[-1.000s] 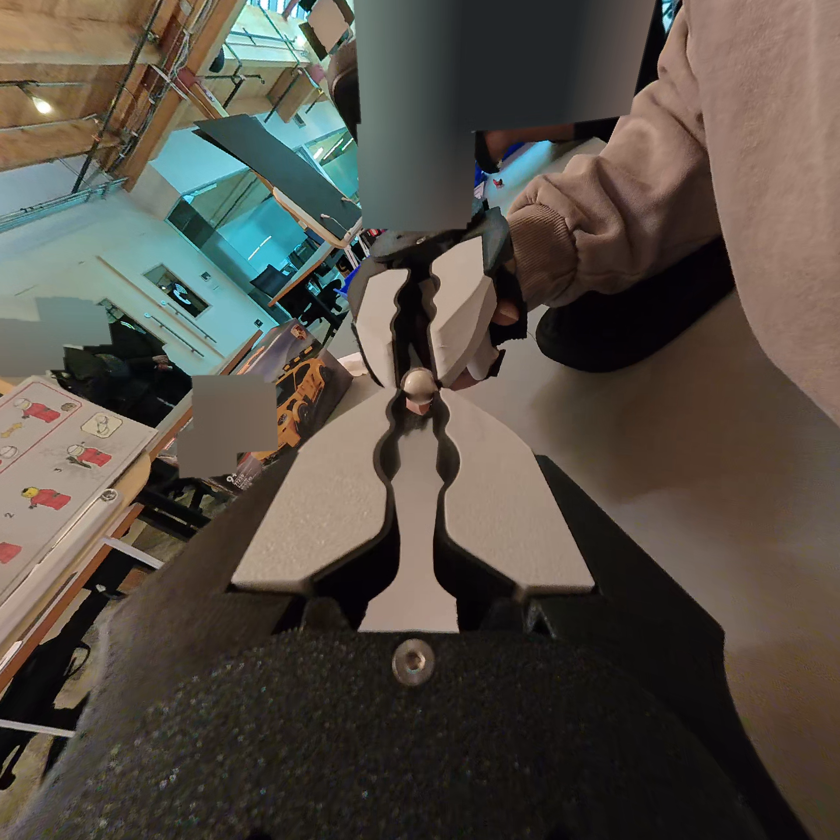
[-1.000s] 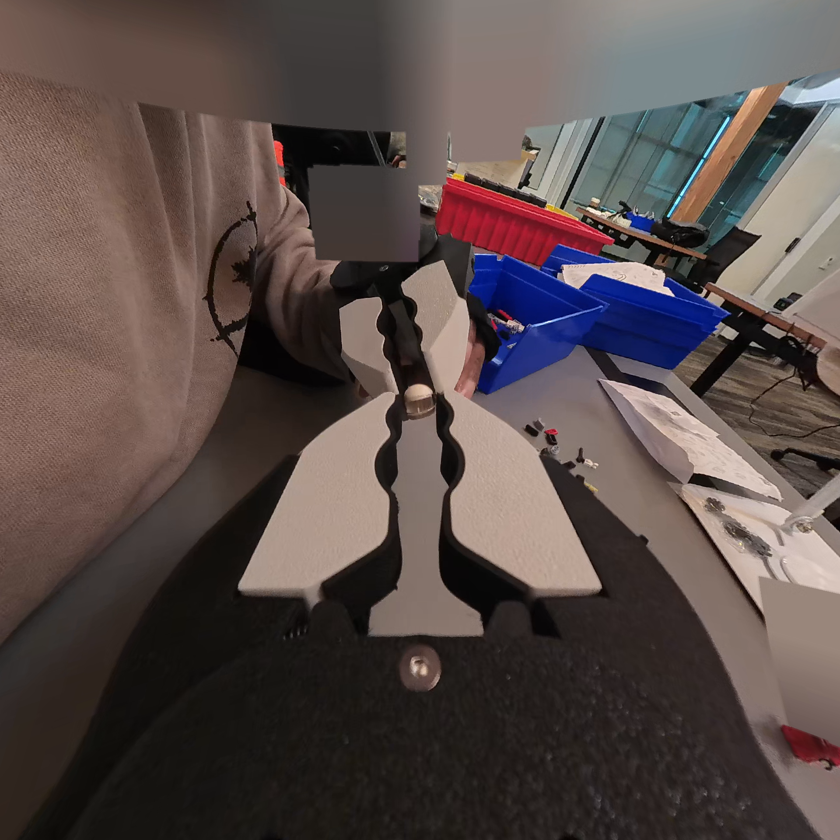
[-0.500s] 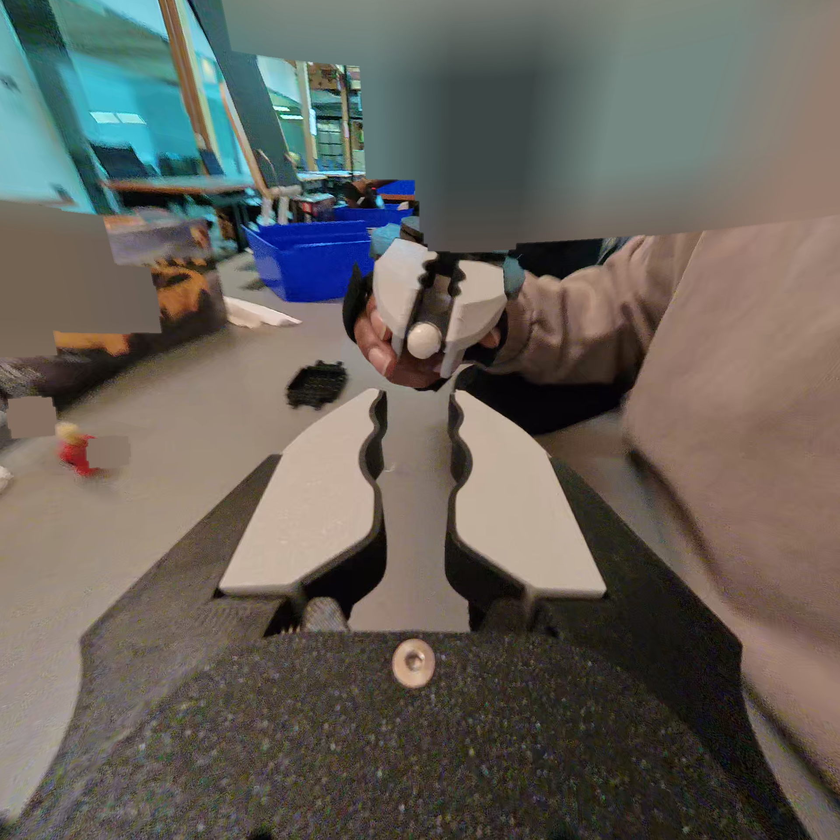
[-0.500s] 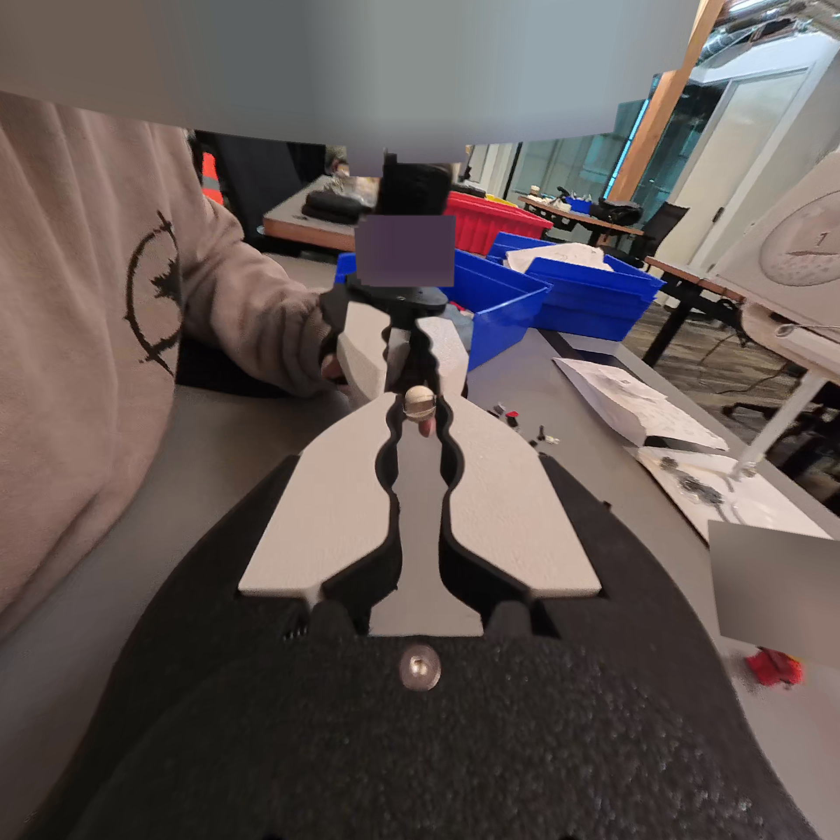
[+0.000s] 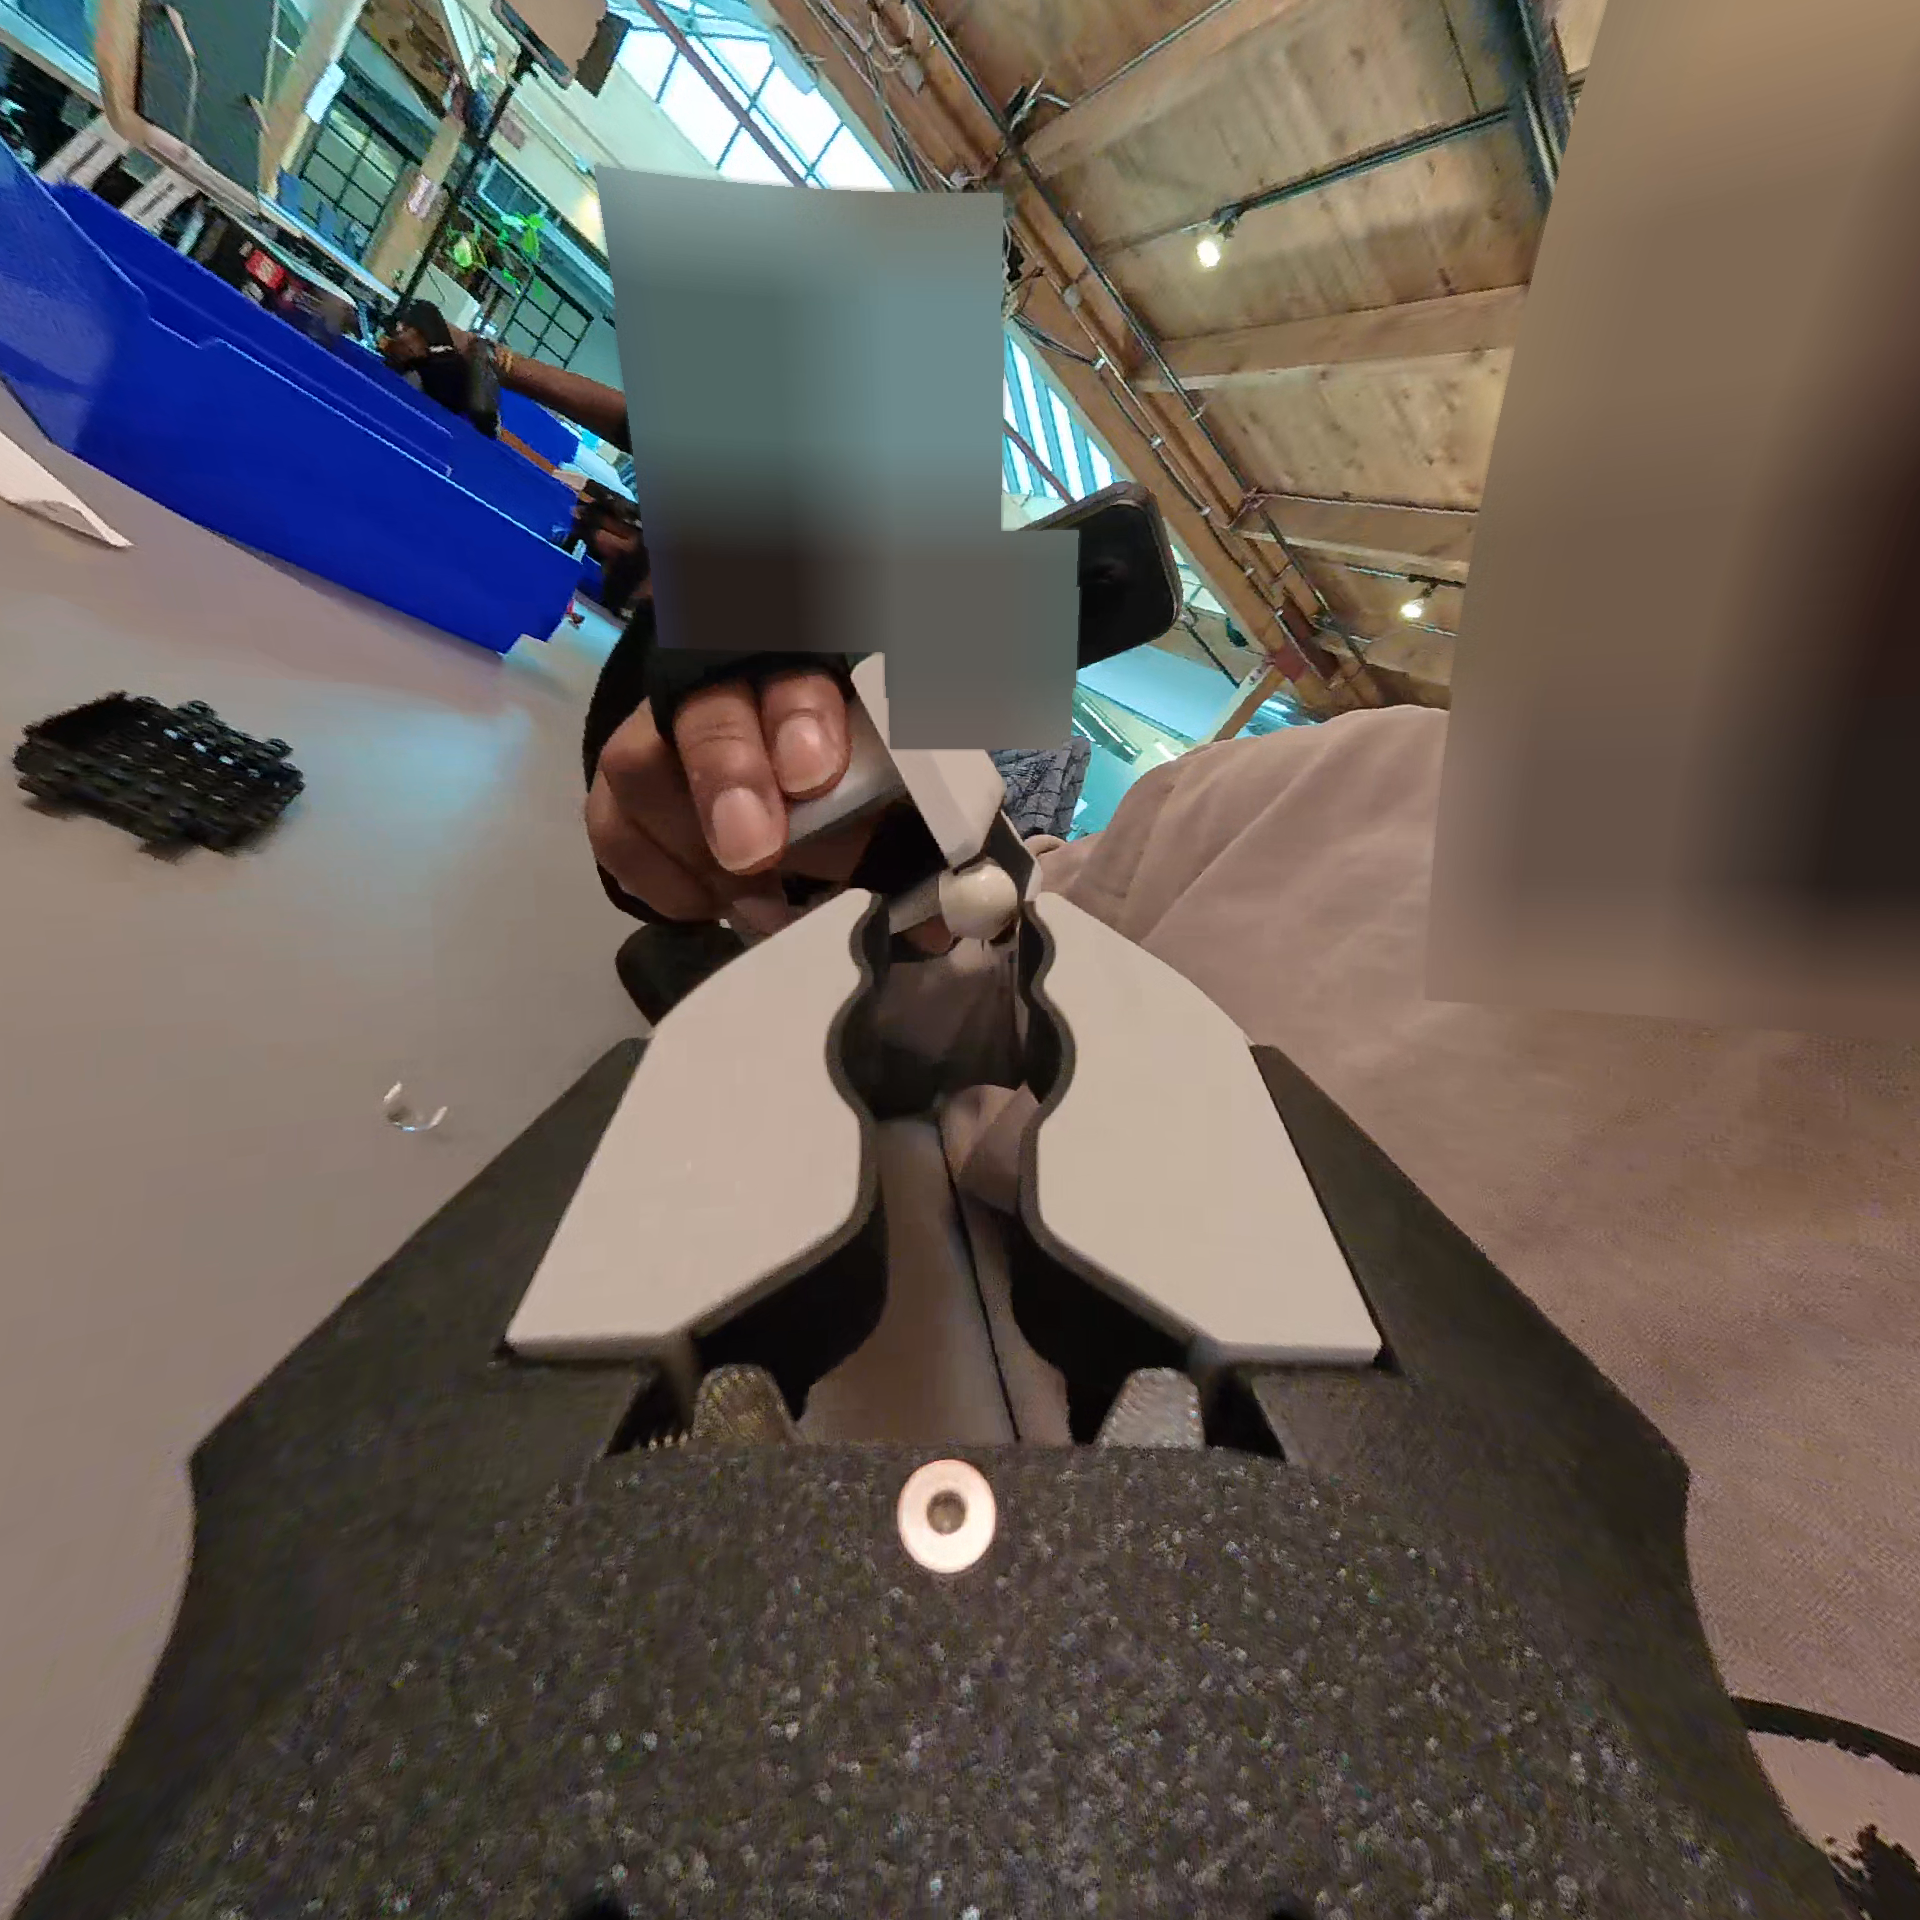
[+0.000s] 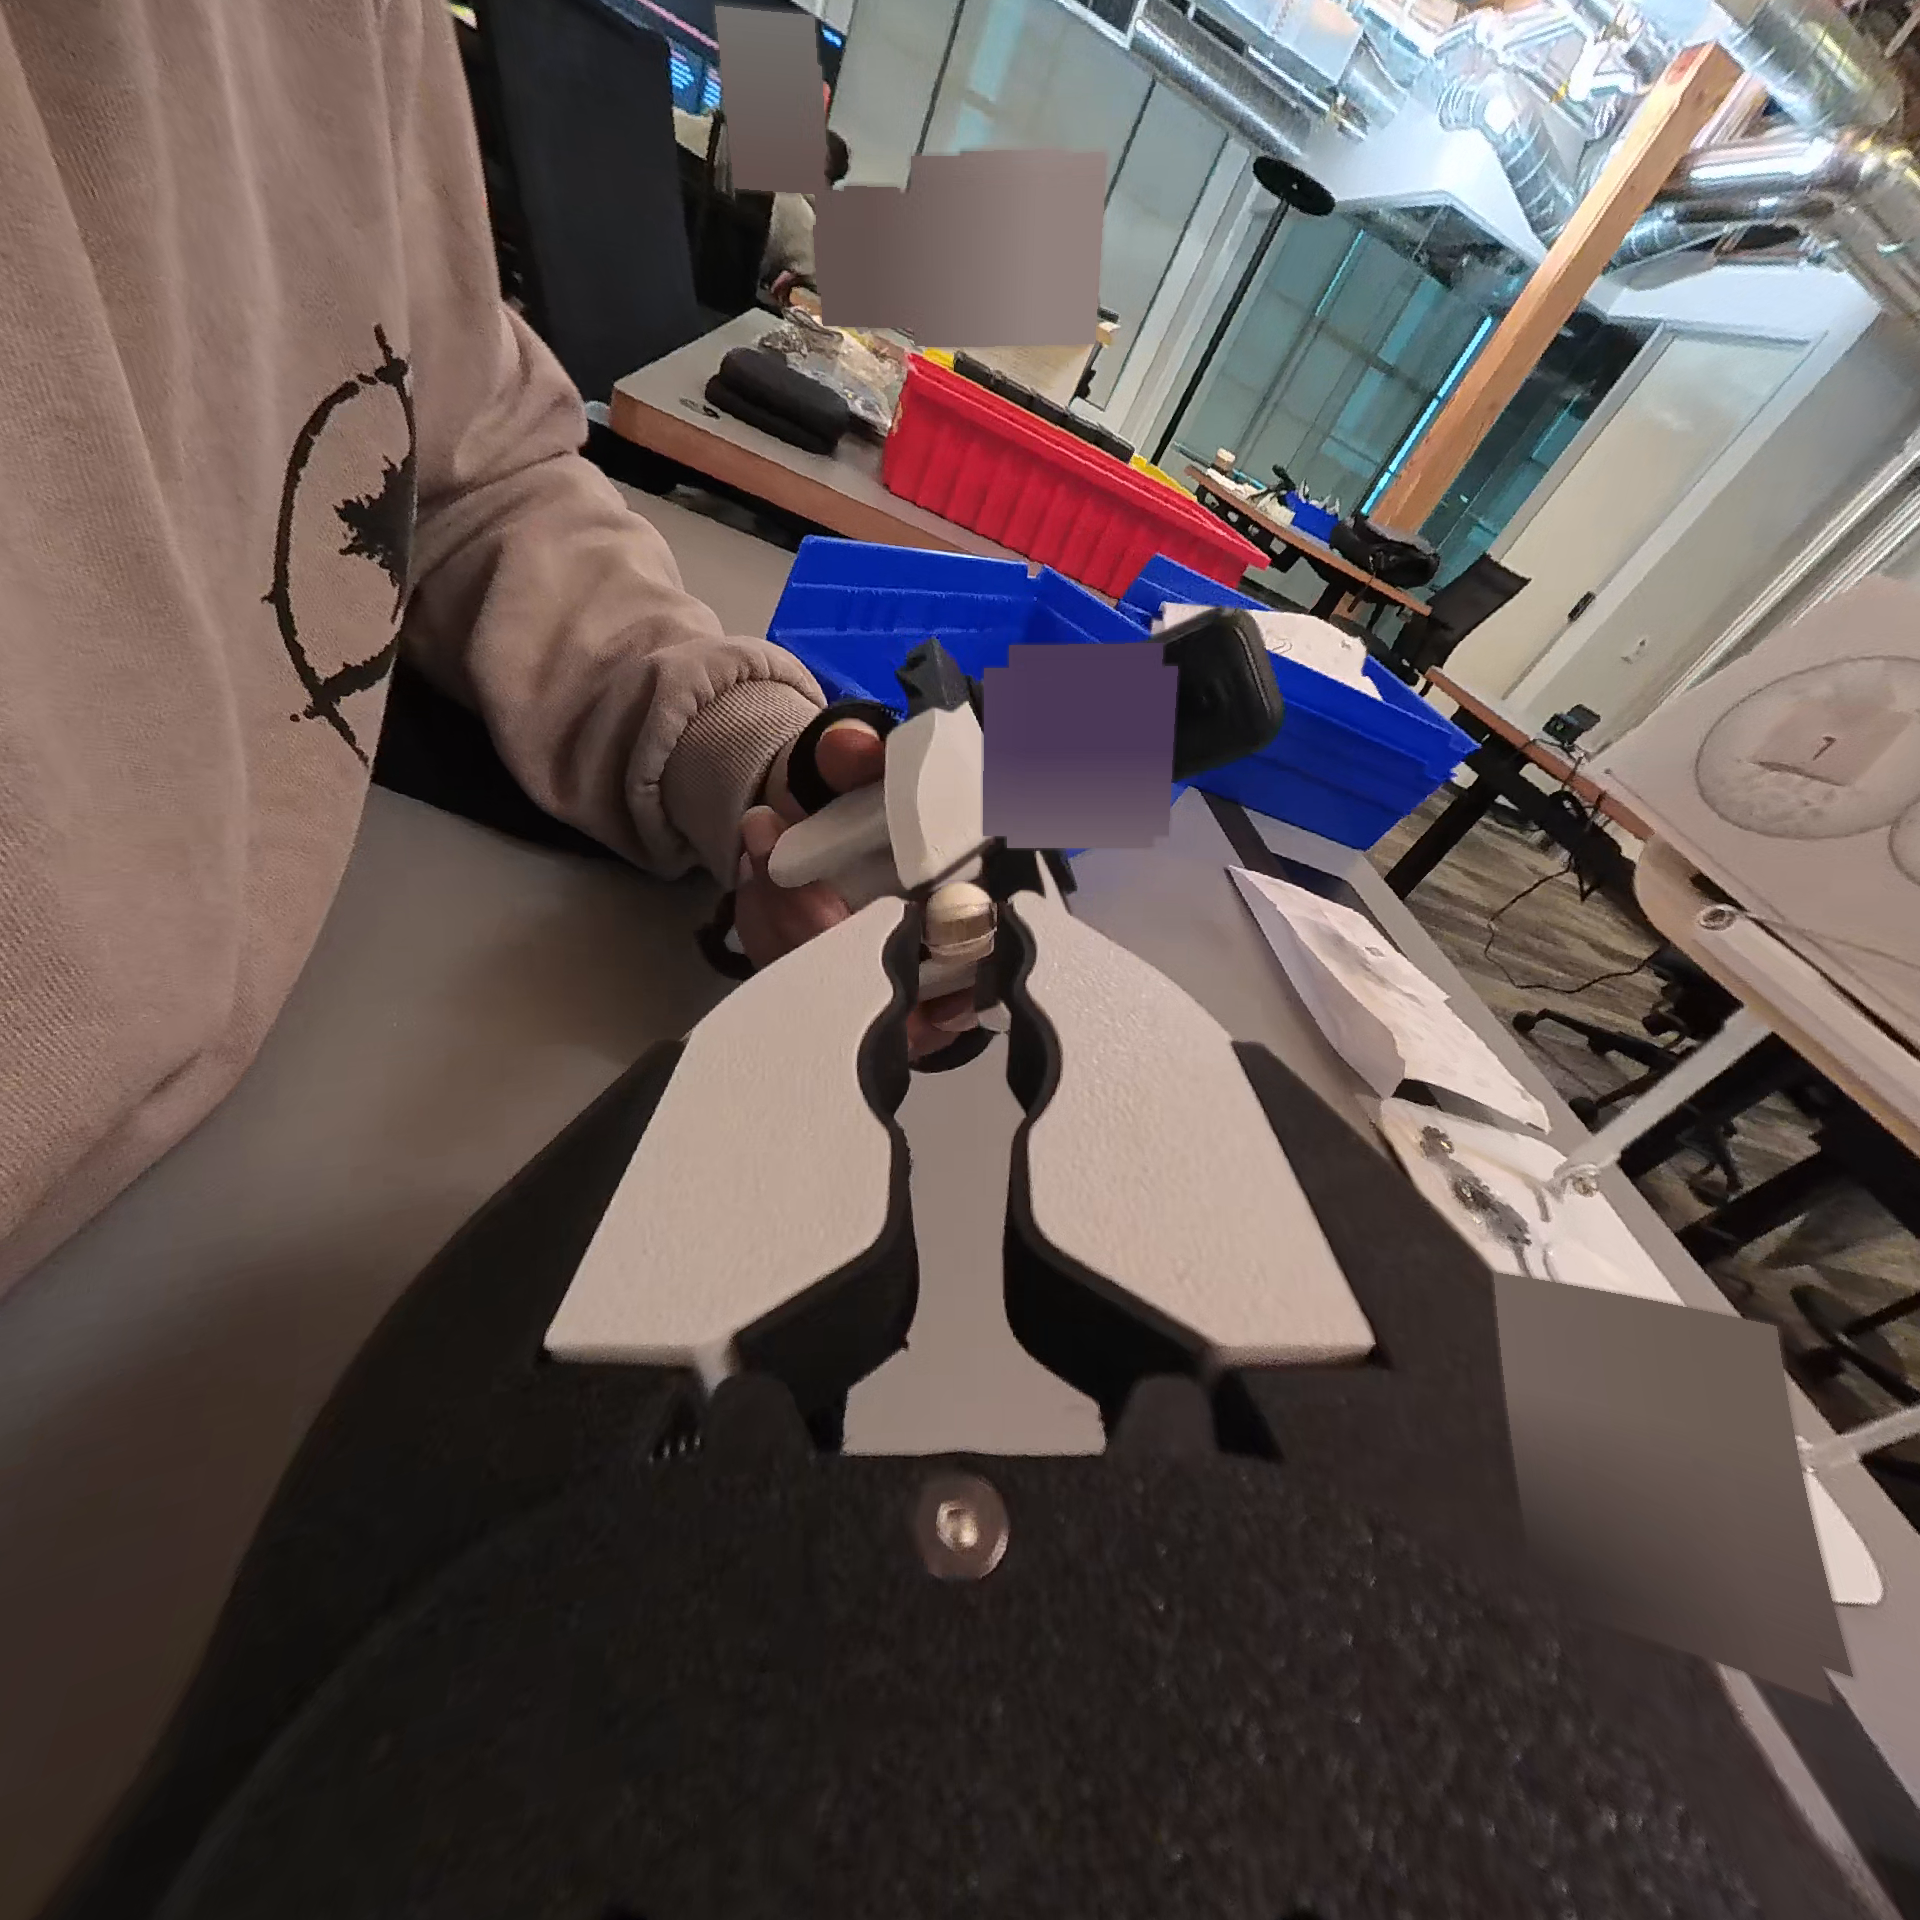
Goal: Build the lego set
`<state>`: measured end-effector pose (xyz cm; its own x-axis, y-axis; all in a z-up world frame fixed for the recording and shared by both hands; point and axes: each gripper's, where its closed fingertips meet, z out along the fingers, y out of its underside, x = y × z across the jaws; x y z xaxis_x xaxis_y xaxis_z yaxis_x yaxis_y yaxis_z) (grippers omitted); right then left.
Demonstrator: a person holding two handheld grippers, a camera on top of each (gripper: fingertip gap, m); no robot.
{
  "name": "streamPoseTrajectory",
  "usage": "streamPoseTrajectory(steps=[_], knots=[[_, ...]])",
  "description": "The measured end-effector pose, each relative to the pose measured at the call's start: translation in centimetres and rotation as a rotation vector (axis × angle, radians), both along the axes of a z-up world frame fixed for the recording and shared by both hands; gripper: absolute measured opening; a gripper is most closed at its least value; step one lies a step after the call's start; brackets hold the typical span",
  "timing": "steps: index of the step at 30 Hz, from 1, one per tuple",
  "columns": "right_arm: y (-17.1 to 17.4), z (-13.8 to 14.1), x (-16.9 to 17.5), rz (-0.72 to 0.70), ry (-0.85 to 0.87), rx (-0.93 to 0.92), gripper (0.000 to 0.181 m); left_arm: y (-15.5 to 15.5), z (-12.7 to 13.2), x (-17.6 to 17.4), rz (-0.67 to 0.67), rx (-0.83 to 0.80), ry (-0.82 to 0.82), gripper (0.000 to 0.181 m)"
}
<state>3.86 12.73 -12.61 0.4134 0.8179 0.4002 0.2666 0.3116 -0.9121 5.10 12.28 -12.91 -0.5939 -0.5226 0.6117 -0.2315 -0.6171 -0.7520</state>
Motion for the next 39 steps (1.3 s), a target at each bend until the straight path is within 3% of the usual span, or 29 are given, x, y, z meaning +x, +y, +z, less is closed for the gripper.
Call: streamPoseTrajectory(steps=[3, 8, 16, 21, 28, 39], knots=[[-0.2, -0.3, -0.2, 0.005, -0.033, 0.024, 0.014, -0.7, 0.2, -0.1, -0.032, 0.0, -0.01, 0.013], [-0.1, -0.4, -0.1, -0.015, -0.069, 0.05, 0.014, -0.5, 0.1, 0.0, 0.002, 0.053, -0.01, 0.013], [0.3, -0.2, 1.2, -0.047, -0.06, 0.028, 0.016, 0.4, -0.2, 0.5, 0.269, 0.478, -0.066, 0.012], [0.3, -0.6, 1.0, -0.049, -0.066, 0.022, 0.011, 0.6, -0.1, 0.6, 0.365, 0.65, -0.099, 0.013], [0.3, -0.7, 1.0, -0.043, -0.064, 0.018, 0.008, 0.7, -0.2, 0.6, 0.402, 0.72, -0.111, 0.013], [0.1, -1.0, 1.1, -0.044, -0.105, 0.039, 0.008, 0.6, -0.6, 0.7, 0.377, 0.681, -0.1, 0.013]])
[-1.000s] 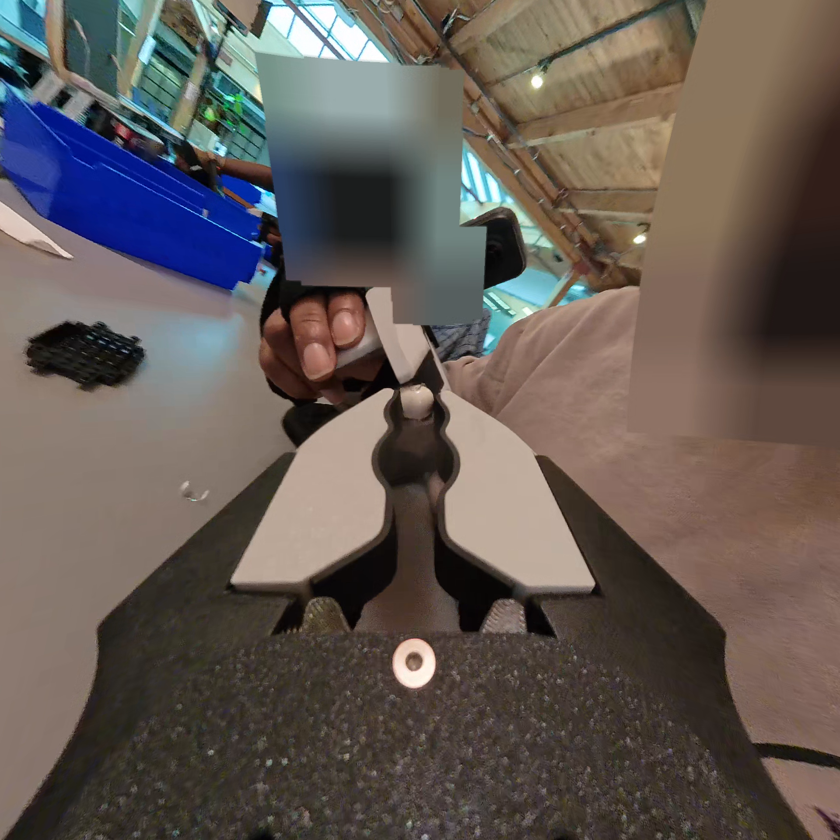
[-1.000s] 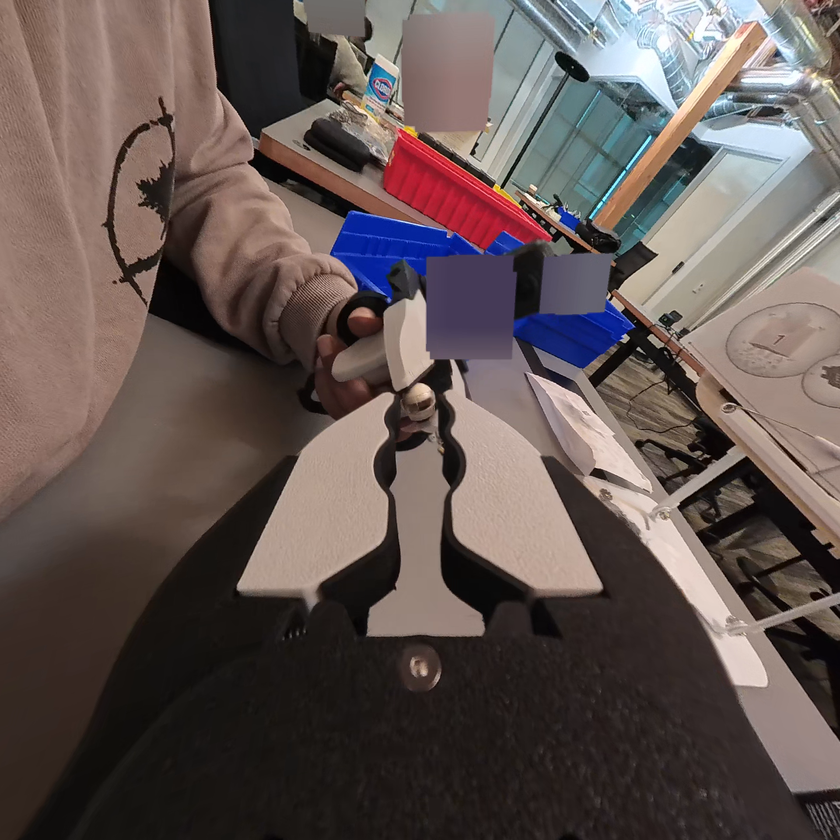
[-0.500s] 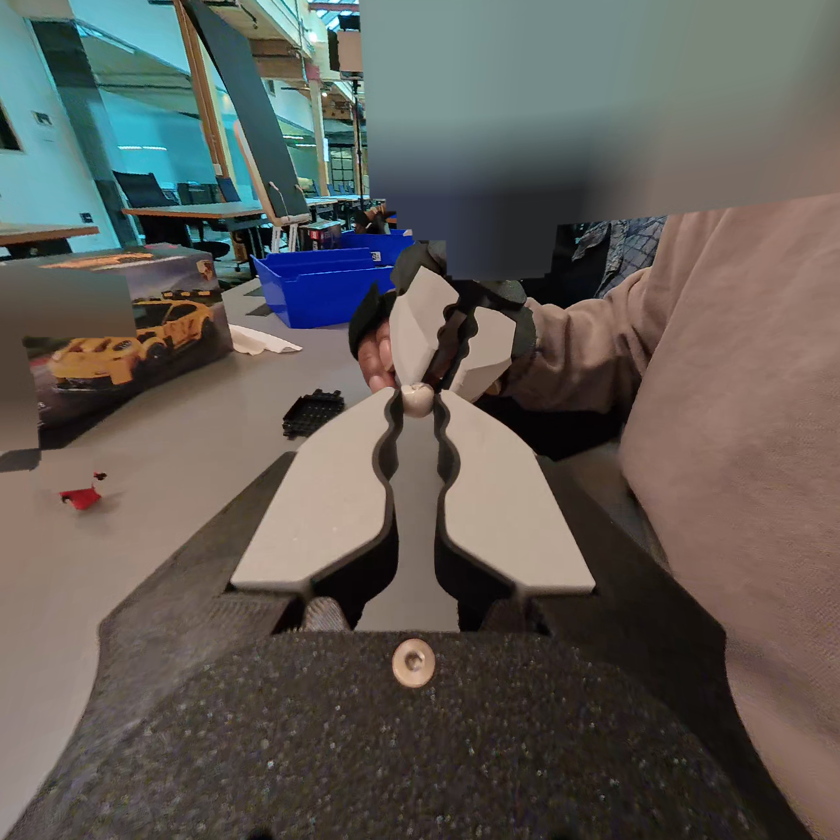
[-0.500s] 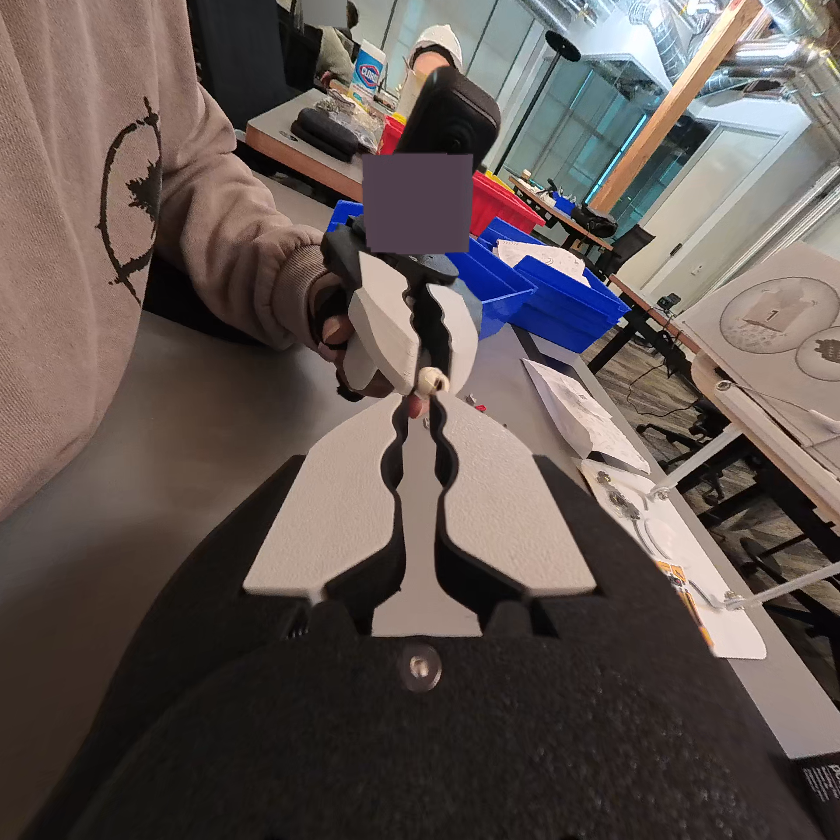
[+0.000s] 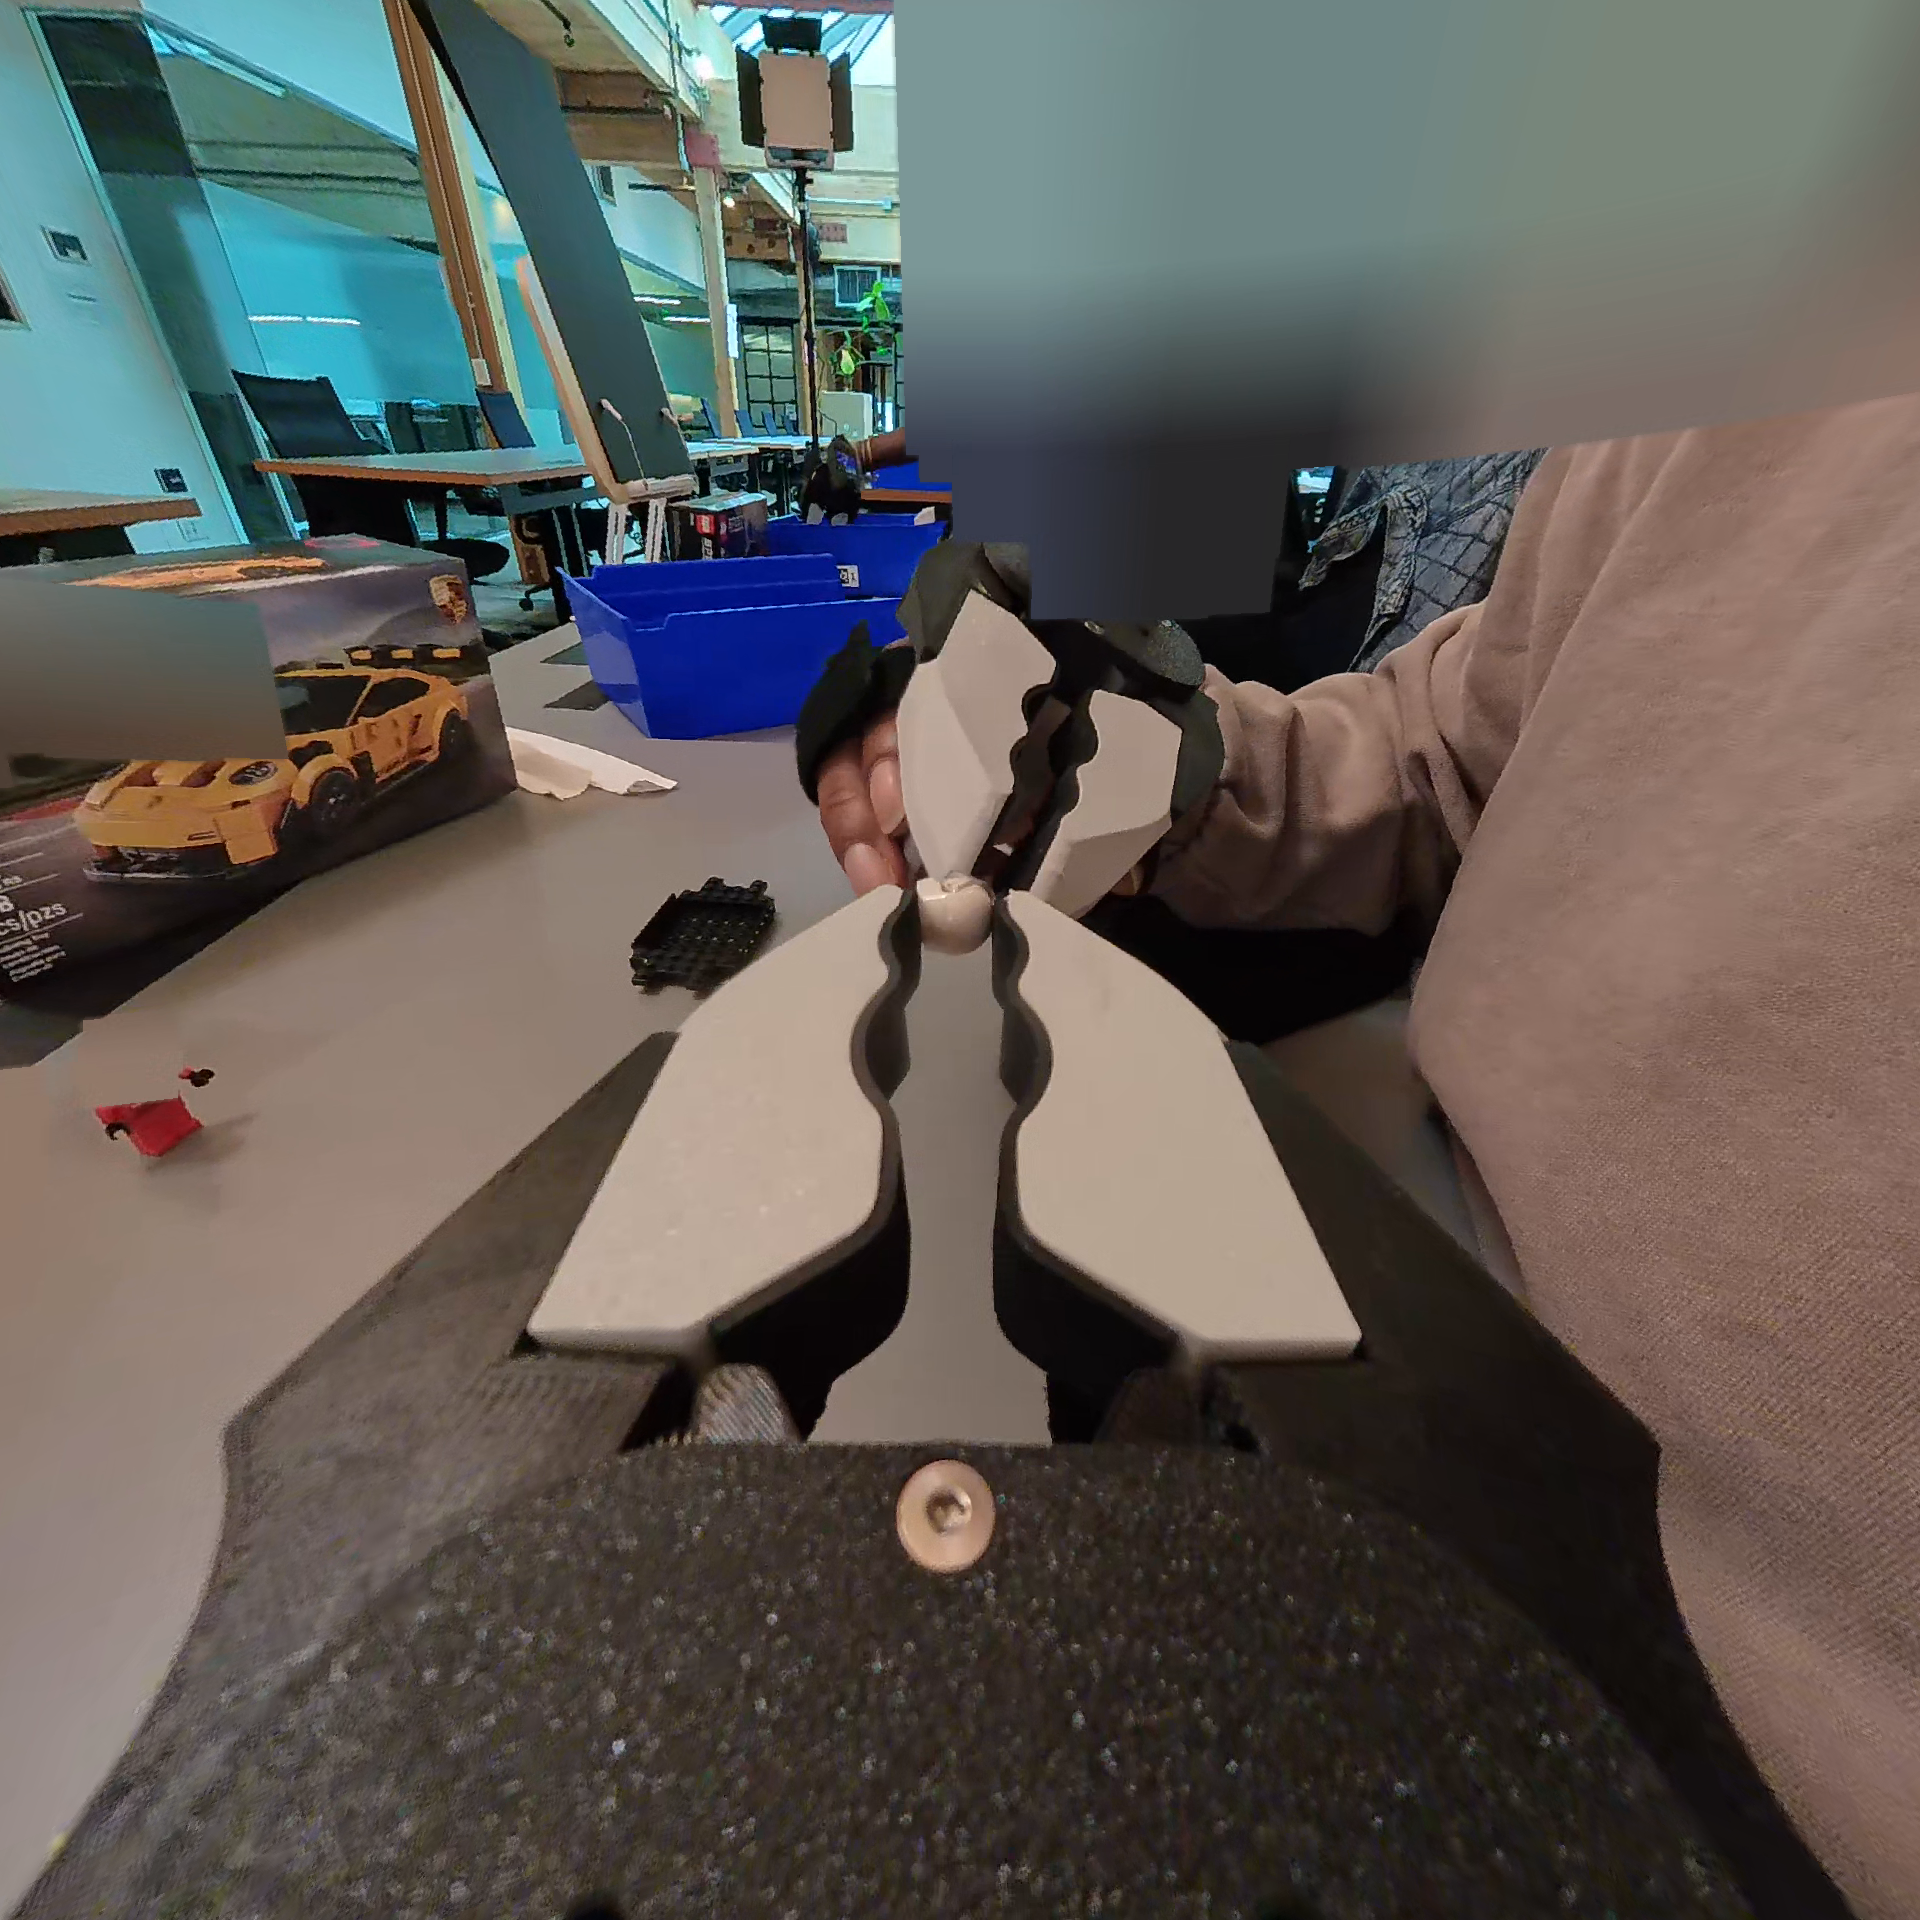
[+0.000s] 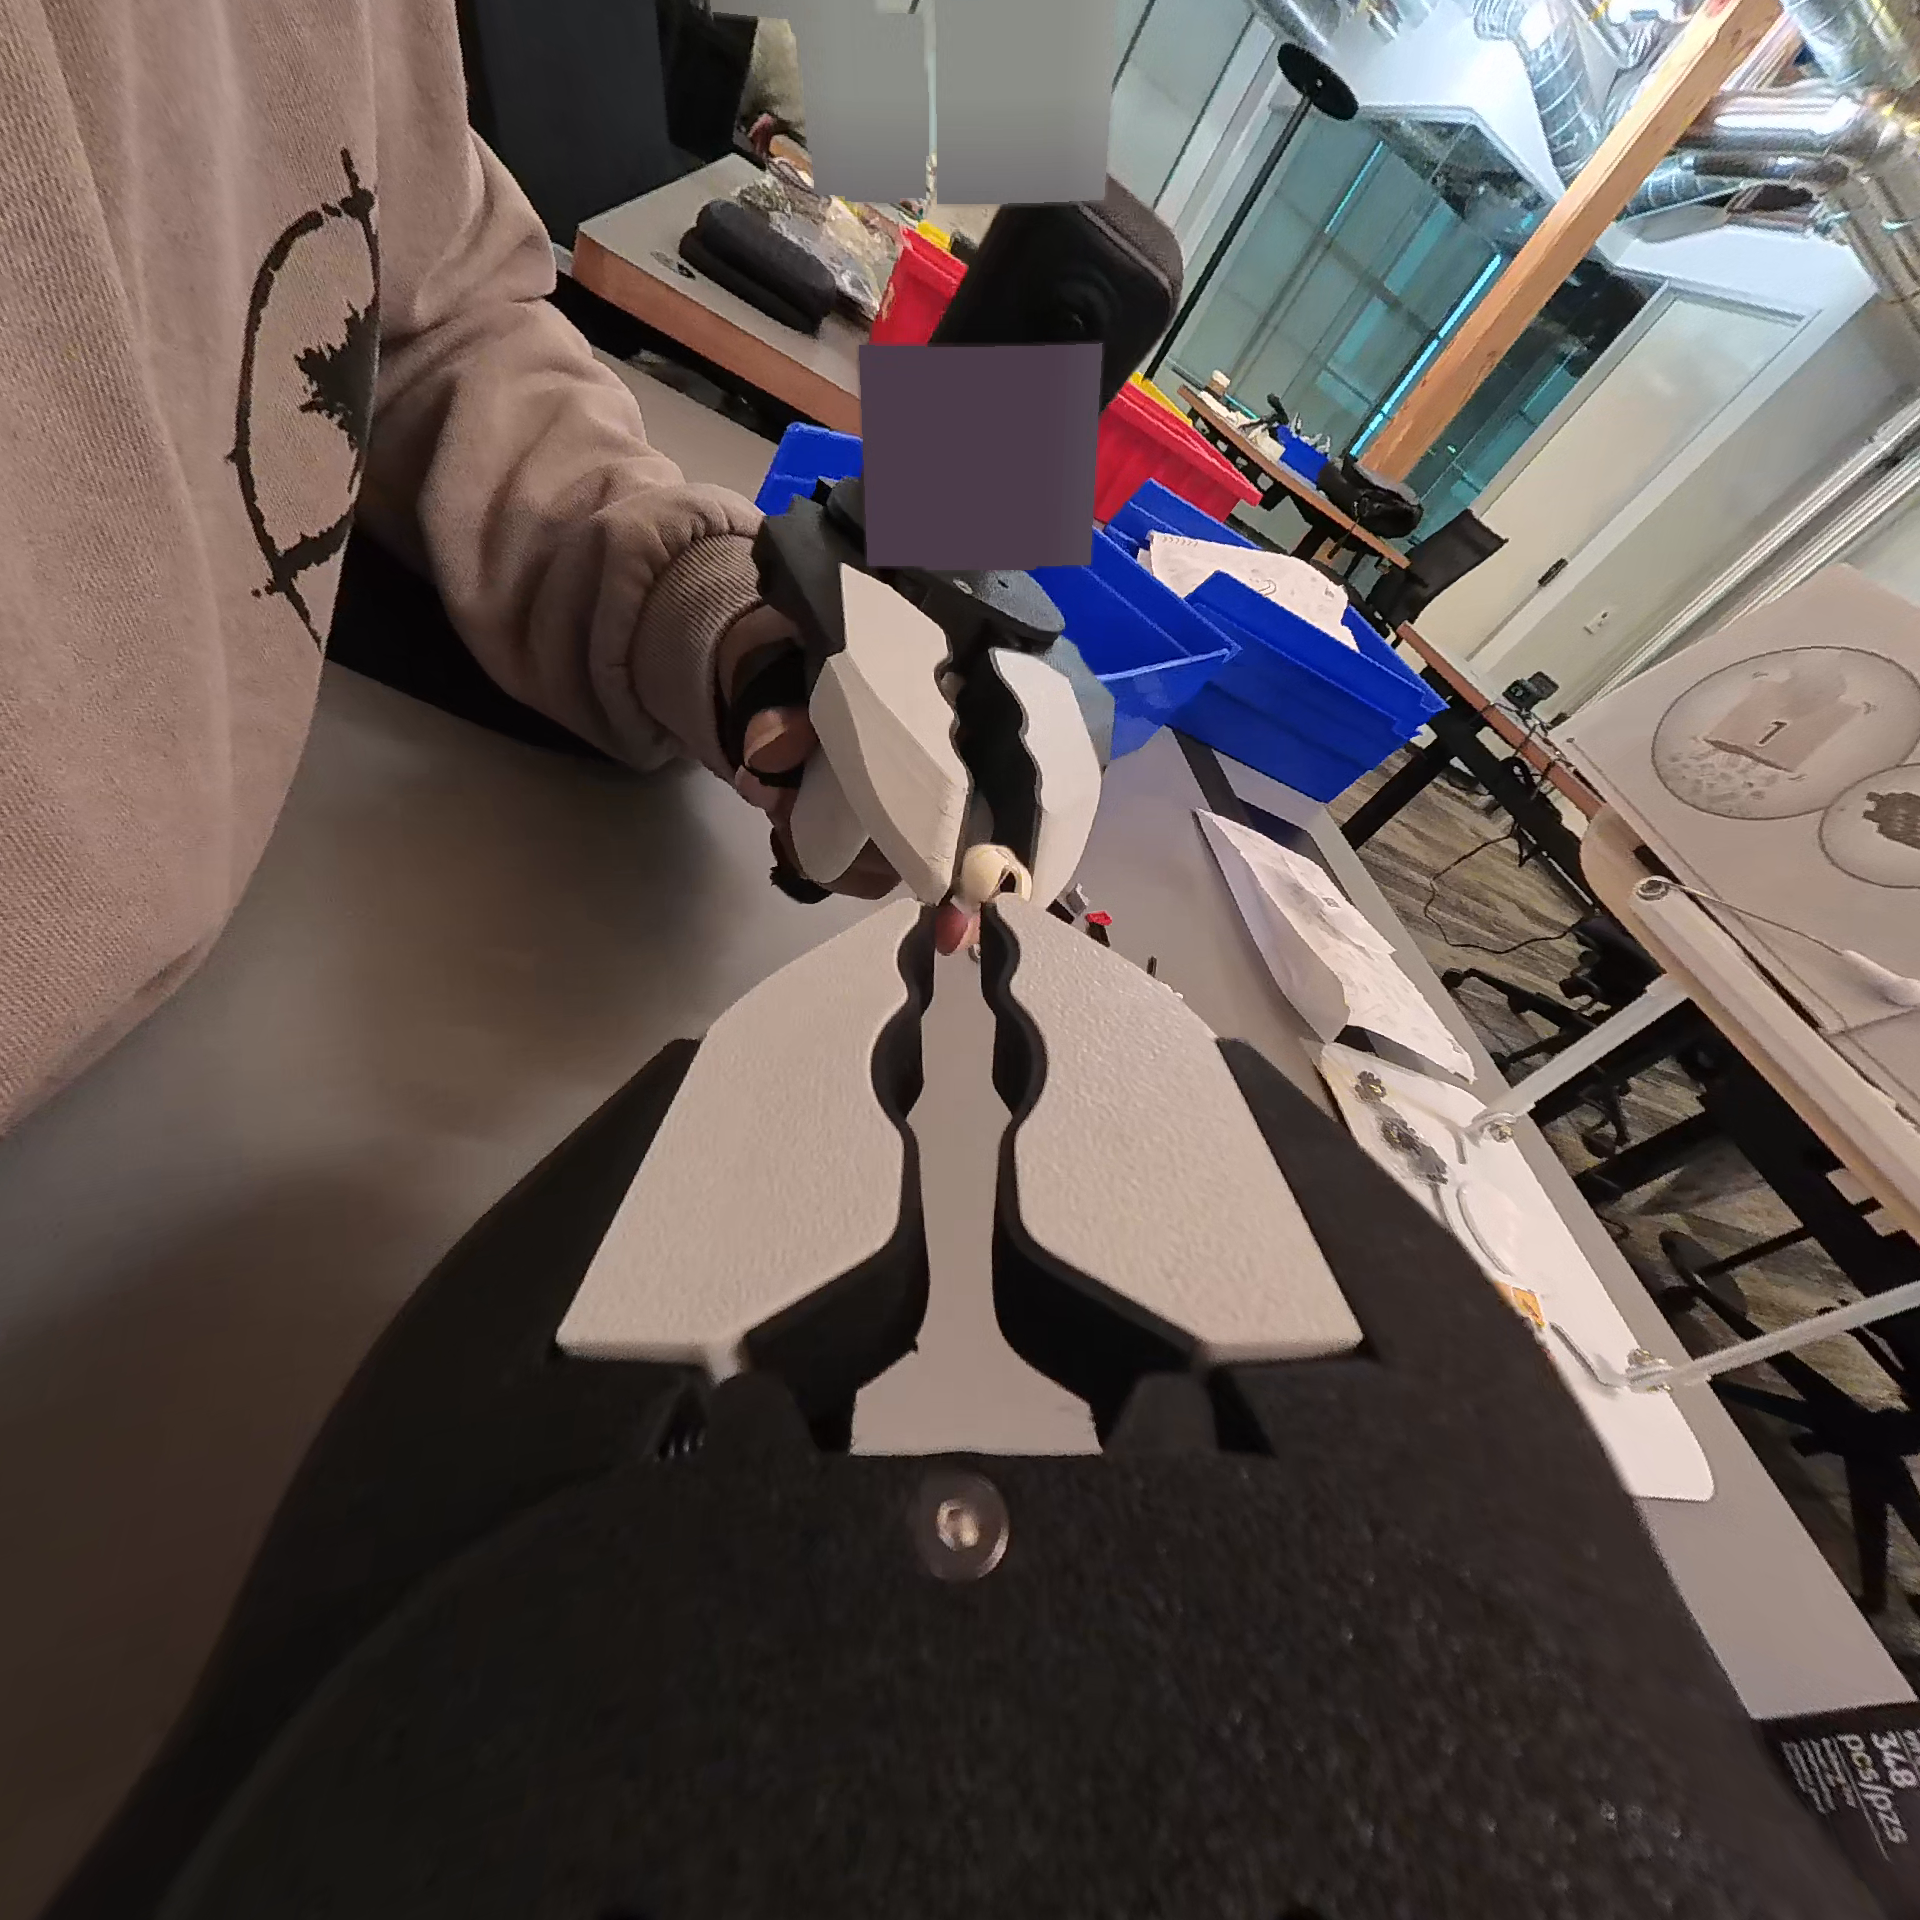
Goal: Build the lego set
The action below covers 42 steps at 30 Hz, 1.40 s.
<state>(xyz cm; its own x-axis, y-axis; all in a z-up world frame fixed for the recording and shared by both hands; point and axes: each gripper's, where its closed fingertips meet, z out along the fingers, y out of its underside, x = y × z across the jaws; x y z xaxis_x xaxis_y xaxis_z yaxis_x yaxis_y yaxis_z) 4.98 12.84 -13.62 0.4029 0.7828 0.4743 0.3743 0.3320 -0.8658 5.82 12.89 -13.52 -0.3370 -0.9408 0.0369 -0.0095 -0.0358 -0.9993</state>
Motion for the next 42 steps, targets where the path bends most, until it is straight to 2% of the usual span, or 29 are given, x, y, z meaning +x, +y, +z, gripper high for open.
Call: streamPoseTrajectory(steps=[3, 6, 9, 11, 20, 24, 27, 32, 42], knots=[[-0.4, 0.4, -0.1, 0.029, 0.032, -0.011, 0.005, 0.5, -0.5, 0.2, 0.021, -0.005, 0.022, 0.013], [0.2, 0.0, 0.3, -0.022, -0.024, 0.011, 0.006, 0.2, 0.4, -0.2, -0.013, -0.063, -0.014, 0.013], [0.3, 0.6, 0.7, -0.02, 0.053, -0.034, 0.008, 0.6, 0.4, -0.2, 0.006, -0.05, -0.008, 0.013], [0.7, 0.2, 0.7, -0.041, 0.029, -0.025, 0.012, 0.5, 0.3, -0.2, -0.009, -0.072, 0.001, 0.013], [0.3, -0.4, 0.0, -0.02, -0.014, -0.005, 0.009, 0.2, -0.4, 0.0, -0.048, -0.139, 0.047, 0.013], [0.5, -0.1, 0.6, -0.026, -0.026, -0.003, 0.013, -0.2, -1.2, -0.1, -0.128, -0.231, 0.127, 0.012], [0.0, -0.4, 0.0, 0.025, -0.102, -0.014, 0.018, -0.7, -1.8, -0.3, -0.221, -0.355, 0.213, 0.012], [-0.1, -1.0, -0.8, 0.043, -0.191, -0.023, 0.024, -0.3, -1.0, -0.7, -0.296, -0.566, 0.214, 0.012], [0.0, -0.3, -1.2, -0.01, -0.183, 0.032, 0.018, -0.9, -0.4, -0.9, -0.315, -0.557, 0.215, 0.012]])
